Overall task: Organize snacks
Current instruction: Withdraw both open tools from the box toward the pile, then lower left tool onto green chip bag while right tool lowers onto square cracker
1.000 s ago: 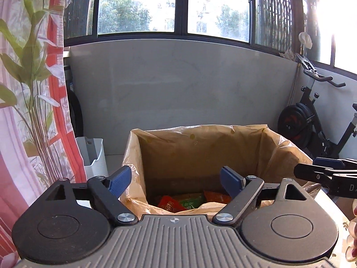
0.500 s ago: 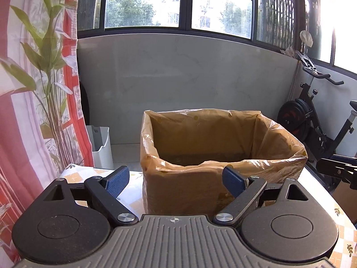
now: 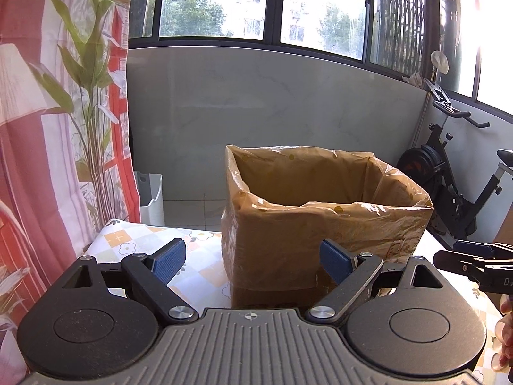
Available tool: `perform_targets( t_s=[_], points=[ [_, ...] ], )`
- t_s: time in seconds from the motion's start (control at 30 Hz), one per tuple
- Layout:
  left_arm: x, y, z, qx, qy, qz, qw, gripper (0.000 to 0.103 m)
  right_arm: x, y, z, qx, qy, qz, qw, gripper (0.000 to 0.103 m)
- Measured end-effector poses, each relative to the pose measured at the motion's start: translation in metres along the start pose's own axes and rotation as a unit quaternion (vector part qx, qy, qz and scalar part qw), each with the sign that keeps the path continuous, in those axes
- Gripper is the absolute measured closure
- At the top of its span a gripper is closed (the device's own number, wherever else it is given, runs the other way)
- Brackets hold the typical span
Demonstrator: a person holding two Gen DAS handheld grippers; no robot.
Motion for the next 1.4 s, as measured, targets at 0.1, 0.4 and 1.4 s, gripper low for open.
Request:
perform_targets(
  t_s=[0.1, 0.4, 1.4],
  points=[
    [0.010, 0.011, -0.005, -0.002, 0.005, 0.005, 1.0000, 0.011, 0.003, -0.002, -0.007, 0.002, -0.008, 0.007, 1.000, 0.015],
    [0.033, 0.039, -0.020, -0.017, 0.045, 0.028, 0.9984, 0.009, 0.013, 0.004, -0.024, -0.001, 0.014, 0.009, 1.000, 0.008],
    [0.067, 0.070, -0.090, 0.032, 0.113, 0.109, 0.9871, 0.009, -0.029, 0.016, -0.112, 0.089, -0.004, -0.045, 0.995, 0.005]
  ],
)
Point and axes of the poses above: each gripper's, at about its wrist camera, not at the fingertips, and y roughly against the way its jaws point, x to its left, z to its top, the point moved 6 cm from there along -y, roughly the way its jaws point, and after that the axes turned 9 degrees about -x, right-handed, at the moved point
